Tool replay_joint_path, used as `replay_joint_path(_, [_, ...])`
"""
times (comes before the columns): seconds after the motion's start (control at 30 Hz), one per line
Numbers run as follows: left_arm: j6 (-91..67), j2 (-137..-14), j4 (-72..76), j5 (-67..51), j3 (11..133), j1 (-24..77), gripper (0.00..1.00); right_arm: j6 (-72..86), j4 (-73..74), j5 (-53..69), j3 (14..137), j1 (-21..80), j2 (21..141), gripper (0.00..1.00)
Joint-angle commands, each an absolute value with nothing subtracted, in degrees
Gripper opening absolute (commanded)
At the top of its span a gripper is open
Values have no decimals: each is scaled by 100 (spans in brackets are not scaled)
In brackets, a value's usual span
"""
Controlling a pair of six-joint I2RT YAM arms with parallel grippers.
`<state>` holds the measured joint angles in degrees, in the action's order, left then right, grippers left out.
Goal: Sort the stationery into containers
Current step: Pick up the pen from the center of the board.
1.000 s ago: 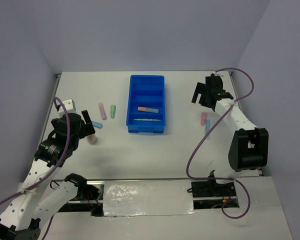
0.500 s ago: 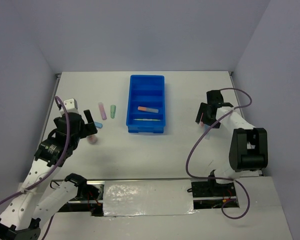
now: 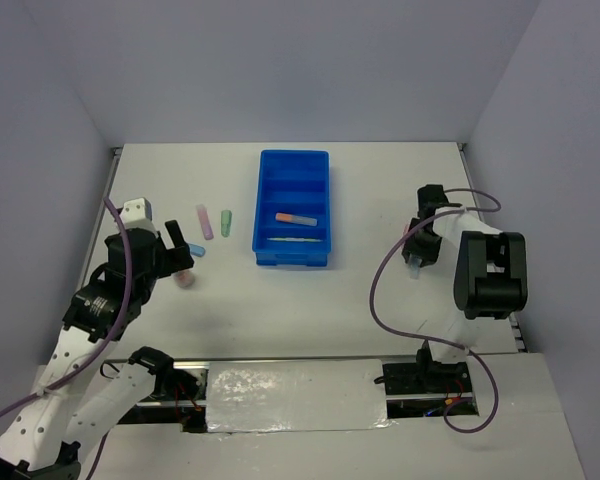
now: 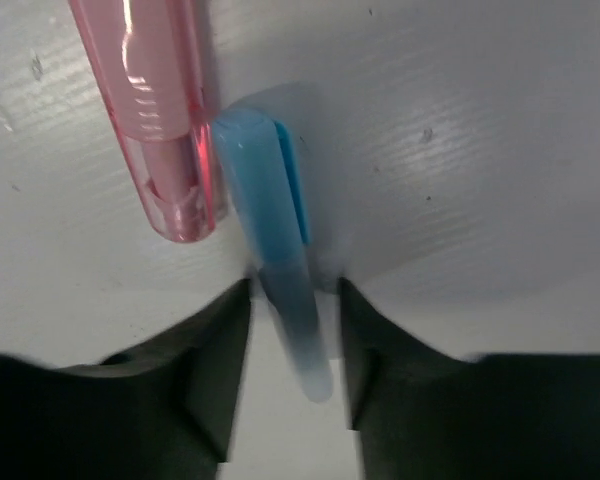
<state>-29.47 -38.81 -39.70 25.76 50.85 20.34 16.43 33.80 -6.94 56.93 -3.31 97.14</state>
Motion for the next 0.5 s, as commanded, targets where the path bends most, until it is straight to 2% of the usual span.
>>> replay_joint_path(0.0, [-2769, -3858, -3727, 2461, 5071, 2030, 99, 1468, 3498, -519, 5924, -334, 9993, 41])
replay_joint_path(0.03, [-2769, -3850, -3727, 2461, 5080, 2030, 99, 1468, 3472, -475, 5889, -334, 9993, 36])
replay_joint_path(0.07, [-2760, -3850, -3727, 2461, 5080, 2030, 99, 1476, 3454, -440, 5828, -334, 9906, 26])
replay_joint_path(0.17, [-2742, -3788, -3718, 2435, 5063, 2030, 99, 1494, 3506, -492, 5757, -334, 9512, 19])
replay_joint_path(0.2, [-2751, -3788, -3709, 2435, 5063, 2030, 99, 1485, 3542, -518, 5757, -325, 9371, 13])
replay_joint_path(0.23, [-2751, -3762, -3700, 2443, 5054, 2030, 99, 1477, 3603, -571, 5774, -325, 9073, 0])
replay_joint_path(0.4, [-2760, -3691, -3683, 2470, 5045, 2030, 99, 1433, 3964, -678, 6397, -168, 8096, 0])
replay_joint_path(0.47, [-2768, -3648, -3648, 2487, 5036, 2030, 99, 1004, 3345, -327, 6705, 513, 7753, 0])
